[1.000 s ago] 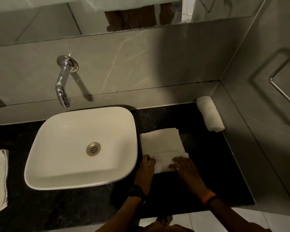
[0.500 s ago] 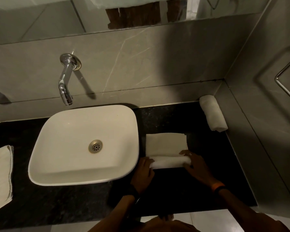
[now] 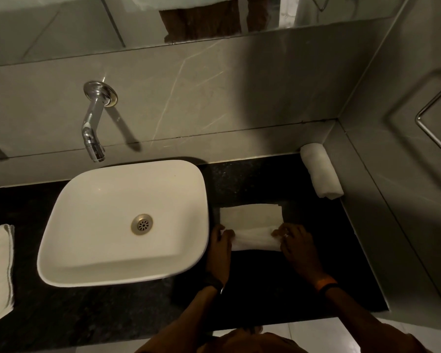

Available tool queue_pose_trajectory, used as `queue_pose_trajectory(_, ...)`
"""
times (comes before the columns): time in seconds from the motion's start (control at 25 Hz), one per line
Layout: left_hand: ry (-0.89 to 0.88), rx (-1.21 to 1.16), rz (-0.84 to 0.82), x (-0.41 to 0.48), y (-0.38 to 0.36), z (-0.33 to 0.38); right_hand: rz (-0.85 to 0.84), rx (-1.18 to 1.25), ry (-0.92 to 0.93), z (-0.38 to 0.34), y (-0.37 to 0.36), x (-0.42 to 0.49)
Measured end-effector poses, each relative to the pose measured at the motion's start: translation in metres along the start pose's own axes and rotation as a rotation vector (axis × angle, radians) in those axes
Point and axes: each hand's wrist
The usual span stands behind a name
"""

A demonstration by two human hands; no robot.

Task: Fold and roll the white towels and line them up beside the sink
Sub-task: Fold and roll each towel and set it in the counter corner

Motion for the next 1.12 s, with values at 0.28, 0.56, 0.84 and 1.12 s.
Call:
queue_pose_trajectory(0.28,-0.284,0.330,-0.318,-0.004,0.008,-0.023,-0.171,-0.119,0.077,0.011,0.002,-0.001)
queue_pose_trajectory(0.56,0.051,-0.157,-0.231,0.013,0.006,-0.002,-0.206,0.437,-0.199,0.022,0.025,0.036)
queue_pose_trajectory(0.84,-0.024,0.247,-0.184,0.028,-0.008,0.012,-0.216,0.336,-0.384,-0.010,0.029,0.056)
queue_pose_trajectory(1.12,-0.025,0.044,-0.431,0.044,-0.028,0.024,0.132,0.868,-0.827,-0.018,0.022,0.040)
Point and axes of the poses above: each hand's wrist, its own x-axis towards the middle knuckle, its own y-axis out of the back of the hand, z = x × y, and after that the axes turned 8 degrees about -x, right-handed
